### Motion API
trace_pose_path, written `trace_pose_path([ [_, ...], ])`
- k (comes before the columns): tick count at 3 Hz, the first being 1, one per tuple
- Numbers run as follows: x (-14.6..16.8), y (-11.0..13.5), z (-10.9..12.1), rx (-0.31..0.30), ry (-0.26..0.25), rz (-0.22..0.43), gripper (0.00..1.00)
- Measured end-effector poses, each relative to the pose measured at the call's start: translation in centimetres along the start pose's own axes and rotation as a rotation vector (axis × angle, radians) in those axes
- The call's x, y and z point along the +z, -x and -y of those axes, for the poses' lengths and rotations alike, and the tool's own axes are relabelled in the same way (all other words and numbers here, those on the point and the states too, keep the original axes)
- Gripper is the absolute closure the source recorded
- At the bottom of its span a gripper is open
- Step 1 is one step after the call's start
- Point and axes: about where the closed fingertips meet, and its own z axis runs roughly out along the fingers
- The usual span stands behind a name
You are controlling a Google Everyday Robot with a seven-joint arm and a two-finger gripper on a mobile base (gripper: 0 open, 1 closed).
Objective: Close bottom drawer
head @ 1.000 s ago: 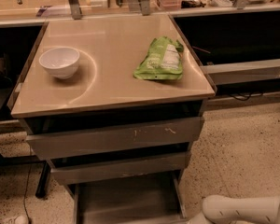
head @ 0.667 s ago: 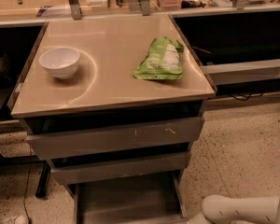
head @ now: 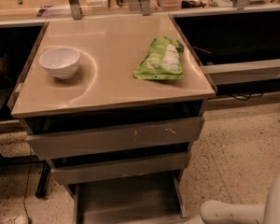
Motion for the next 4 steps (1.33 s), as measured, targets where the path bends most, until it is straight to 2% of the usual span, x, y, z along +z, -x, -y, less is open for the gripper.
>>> trace_pose_path([
  [2,2.7,2.5,3.8,0.072,0.003,0.081,1.00],
  [4,3.6,4.9,5.7,0.080,0.003,0.124,1.00],
])
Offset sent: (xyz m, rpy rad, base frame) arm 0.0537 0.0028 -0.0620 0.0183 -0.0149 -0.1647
